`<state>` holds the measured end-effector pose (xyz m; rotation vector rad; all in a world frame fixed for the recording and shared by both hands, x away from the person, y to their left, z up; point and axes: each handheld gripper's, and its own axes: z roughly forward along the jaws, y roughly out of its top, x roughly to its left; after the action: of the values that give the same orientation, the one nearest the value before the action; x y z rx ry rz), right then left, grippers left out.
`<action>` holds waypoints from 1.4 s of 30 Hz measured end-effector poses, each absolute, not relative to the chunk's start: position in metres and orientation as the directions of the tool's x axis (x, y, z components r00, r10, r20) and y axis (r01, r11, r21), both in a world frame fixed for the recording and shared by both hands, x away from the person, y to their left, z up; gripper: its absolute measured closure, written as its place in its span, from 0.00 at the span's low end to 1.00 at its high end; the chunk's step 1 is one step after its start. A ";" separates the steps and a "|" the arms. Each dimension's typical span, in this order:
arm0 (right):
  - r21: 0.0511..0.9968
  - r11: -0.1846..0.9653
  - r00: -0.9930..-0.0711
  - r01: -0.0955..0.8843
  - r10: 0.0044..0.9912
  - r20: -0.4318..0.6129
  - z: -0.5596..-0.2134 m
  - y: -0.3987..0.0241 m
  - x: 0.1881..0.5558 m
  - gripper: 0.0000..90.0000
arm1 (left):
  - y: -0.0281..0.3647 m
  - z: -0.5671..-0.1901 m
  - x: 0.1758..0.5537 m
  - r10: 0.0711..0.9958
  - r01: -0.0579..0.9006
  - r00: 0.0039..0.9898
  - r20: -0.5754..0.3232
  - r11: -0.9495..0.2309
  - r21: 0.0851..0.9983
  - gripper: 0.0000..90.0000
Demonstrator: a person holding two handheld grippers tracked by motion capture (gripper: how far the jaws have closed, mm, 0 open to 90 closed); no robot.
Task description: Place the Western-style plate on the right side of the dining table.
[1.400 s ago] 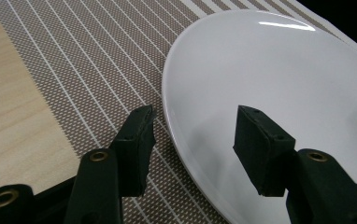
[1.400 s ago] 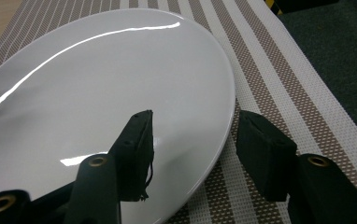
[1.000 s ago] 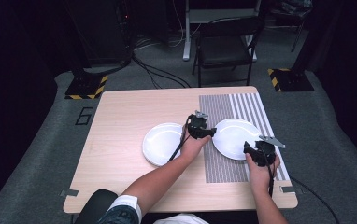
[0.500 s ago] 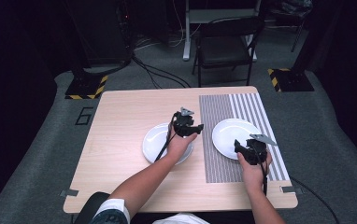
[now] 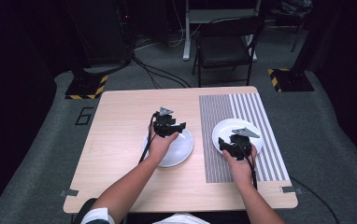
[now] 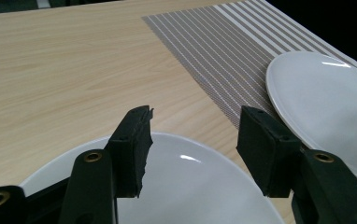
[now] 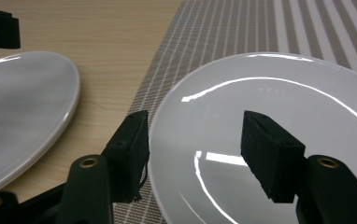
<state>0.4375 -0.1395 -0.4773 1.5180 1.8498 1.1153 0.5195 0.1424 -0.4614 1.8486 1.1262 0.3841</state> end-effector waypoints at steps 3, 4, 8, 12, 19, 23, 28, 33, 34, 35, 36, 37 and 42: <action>0.831 0.060 -0.280 0.554 0.953 0.119 -0.474 -0.133 0.439 0.46 | 0.156 -0.460 0.517 0.834 0.547 0.520 -0.183 -0.161 0.822 0.49; 0.832 0.064 -0.288 0.551 0.950 0.118 -0.473 -0.129 0.440 0.46 | 0.159 -0.460 0.516 0.835 0.549 0.517 -0.188 -0.155 0.821 0.49; 0.835 0.094 -0.318 0.543 0.943 0.101 -0.470 -0.121 0.443 0.46 | 0.177 -0.458 0.512 0.851 0.552 0.494 -0.177 -0.149 0.821 0.49; 0.836 0.106 -0.357 0.538 0.928 0.111 -0.468 -0.117 0.442 0.45 | 0.194 -0.459 0.507 0.863 0.554 0.474 -0.176 -0.137 0.821 0.49; 0.845 0.144 -0.423 0.515 0.900 0.104 -0.465 -0.108 0.433 0.45 | 0.218 -0.462 0.498 0.879 0.558 0.448 -0.163 -0.133 0.819 0.49; 0.846 0.146 -0.464 0.513 0.876 0.130 -0.465 -0.105 0.429 0.45 | 0.230 -0.463 0.493 0.887 0.557 0.434 -0.159 -0.125 0.821 0.49; 0.859 0.155 -0.459 0.489 0.882 0.102 -0.467 -0.098 0.424 0.45 | 0.245 -0.464 0.487 0.893 0.561 0.427 -0.144 -0.137 0.816 0.48; 0.849 0.169 -0.483 0.500 0.868 0.111 -0.474 -0.092 0.421 0.45 | 0.261 -0.470 0.480 0.904 0.575 0.399 -0.153 -0.117 0.810 0.48; 0.848 0.176 -0.489 0.499 0.865 0.108 -0.476 -0.091 0.421 0.45 | 0.263 -0.472 0.480 0.906 0.577 0.393 -0.157 -0.110 0.809 0.48; 0.845 0.183 -0.495 0.503 0.862 0.108 -0.477 -0.090 0.420 0.45 | 0.265 -0.474 0.479 0.906 0.580 0.392 -0.159 -0.109 0.807 0.48; 0.842 0.187 -0.496 0.506 0.861 0.107 -0.479 -0.089 0.420 0.45 | 0.267 -0.477 0.479 0.908 0.582 0.385 -0.163 -0.102 0.806 0.48; 0.841 0.193 -0.502 0.506 0.859 0.105 -0.480 -0.087 0.419 0.45 | 0.269 -0.479 0.479 0.911 0.587 0.376 -0.168 -0.094 0.804 0.48; 0.835 0.220 -0.529 0.505 0.843 0.098 -0.487 -0.080 0.414 0.45 | 0.277 -0.488 0.479 0.912 0.606 0.361 -0.195 -0.071 0.792 0.48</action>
<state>0.4144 -0.0800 -0.4866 1.2492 2.1235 1.2287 0.4787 0.2771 -0.4881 1.7752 1.3411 0.4542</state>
